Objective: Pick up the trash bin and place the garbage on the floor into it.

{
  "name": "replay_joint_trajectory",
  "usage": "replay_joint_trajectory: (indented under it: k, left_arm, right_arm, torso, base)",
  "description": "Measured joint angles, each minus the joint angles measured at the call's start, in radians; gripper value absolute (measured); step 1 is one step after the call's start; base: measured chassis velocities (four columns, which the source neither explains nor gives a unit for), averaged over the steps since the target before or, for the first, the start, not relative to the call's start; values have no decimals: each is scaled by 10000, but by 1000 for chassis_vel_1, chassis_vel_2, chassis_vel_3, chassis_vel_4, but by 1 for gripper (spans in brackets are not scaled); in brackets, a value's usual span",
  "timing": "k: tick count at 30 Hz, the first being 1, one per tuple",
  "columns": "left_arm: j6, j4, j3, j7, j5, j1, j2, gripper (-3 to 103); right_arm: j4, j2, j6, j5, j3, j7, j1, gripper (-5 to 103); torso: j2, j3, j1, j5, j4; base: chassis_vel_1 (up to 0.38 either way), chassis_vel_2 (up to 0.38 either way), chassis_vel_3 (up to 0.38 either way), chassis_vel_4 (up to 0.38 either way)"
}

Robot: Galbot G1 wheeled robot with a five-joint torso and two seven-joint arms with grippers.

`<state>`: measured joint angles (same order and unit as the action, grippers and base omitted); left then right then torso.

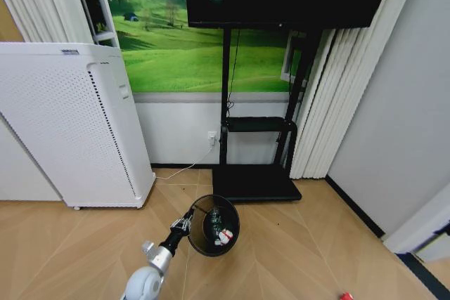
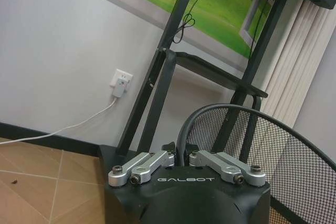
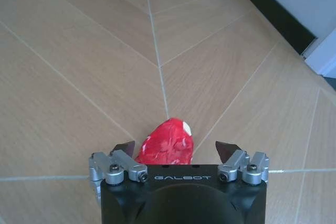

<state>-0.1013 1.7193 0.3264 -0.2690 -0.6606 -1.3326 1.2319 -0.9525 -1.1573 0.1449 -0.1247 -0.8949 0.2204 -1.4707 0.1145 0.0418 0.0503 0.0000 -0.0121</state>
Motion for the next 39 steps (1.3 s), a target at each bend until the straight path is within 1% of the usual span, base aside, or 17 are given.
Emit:
replay_joint_trajectory:
  k: [5, 7, 10, 11, 14, 17, 20, 23, 27, 29, 30, 32, 35, 36, 37, 38, 39]
  left_arm:
    - [8, -17, -1, -16, -4, 12, -23, 7]
    - [10, -17, 0, -16, -7, 17, -25, 7]
    - [14, -18, 1, -17, -16, 28, -25, 7]
    - [14, -18, 1, -17, -16, 28, -25, 7]
    - [14, -27, 4, -17, -18, 28, -25, 7]
    - [14, -35, 7, -18, -18, 26, -26, 7]
    - [14, -56, 8, -29, -19, 37, -31, 7]
    - [14, -67, 0, -29, -19, 63, -32, 7]
    - [14, -100, -78, -30, -6, 144, -36, 7]
    - [36, -168, -209, -17, 85, 294, -50, 7]
    - [36, -168, -209, -17, 85, 294, -50, 7]
    - [61, -312, -358, -7, 287, 472, -57, 7]
    - [64, -346, -365, 70, 466, 506, 13, 7]
    - [64, -346, -365, 70, 466, 506, 13, 7]
    - [84, -293, -372, 142, 486, 527, 65, 7]
    - [127, -183, -422, 229, 489, 570, 141, 7]
    - [138, -139, -445, 257, 490, 573, 159, 7]
  right_arm:
    - [101, -92, -141, 158, 8, 51, 47, 70]
    - [140, -103, -173, 216, 11, 70, 58, 70]
    - [212, -171, -191, 335, 14, 84, 85, 53]
    - [212, -171, -191, 335, 14, 84, 85, 53]
    - [210, -216, -190, 373, 3, 65, 85, 37]
    - [207, -218, -189, 373, -6, 60, 85, 33]
    - [74, -196, -184, 250, -41, 56, -4, 24]
    - [-68, -188, -185, 113, -57, 58, -89, 22]
    - [-603, -212, -5, -355, -139, 82, -335, 15]
    - [-1429, -273, 424, -1185, -224, 300, -748, 4]
    - [-1429, -273, 424, -1185, -224, 300, -748, 4]
    - [-2326, -326, 841, -1841, -280, 569, -1106, 1]
    - [-3148, -290, 895, -2158, -224, 634, -1197, 0]
    - [-3148, -290, 895, -2158, -224, 634, -1197, 0]
    - [-3361, -269, 895, -2179, -185, 636, -1186, 0]
    - [-3377, -262, 936, -2029, -153, 610, -1090, 0]
    - [-3305, -255, 967, -1891, -145, 546, -996, -1]
  torso:
    - [0, 0, 0, 0, 0]
    - [0, 0, 0, -1, 0]
    - [0, 0, 0, -4, 0]
    - [0, 0, 0, -4, 0]
    - [1, 0, 0, -6, 0]
    - [1, 0, 0, -7, 0]
    - [0, 0, 0, -1, 0]
    - [0, 0, 0, 3, 0]
    - [0, 0, 0, 6, 3]
    - [0, 0, 0, 2, 0]
    - [0, 0, 0, 2, 0]
    - [0, 0, 0, 1, -4]
    - [0, 0, 0, -2, -1]
    - [0, 0, 0, -2, -1]
    - [0, 0, 0, -3, 10]
    - [1, 0, 0, -1, 1]
    - [0, 0, 0, 1, 0]
  base:
    - [0, 0, 0, 0]
    - [0, 0, 0, 0]
    - [0, 0, 0, 0]
    - [0, 0, 0, 0]
    - [0, 0, 0, 0]
    - [0, 0, 0, 0]
    - [0, 0, 0, 0]
    - [0, 0, 0, 0]
    - [0, 0, 0, 0]
    - [0, 0, 0, 0]
    - [0, 0, 0, 0]
    - [0, 0, 0, 0]
    - [0, 0, 0, 0]
    - [0, 0, 0, 0]
    - [0, 0, 0, 0]
    - [0, 0, 0, 0]
    - [0, 0, 0, 0]
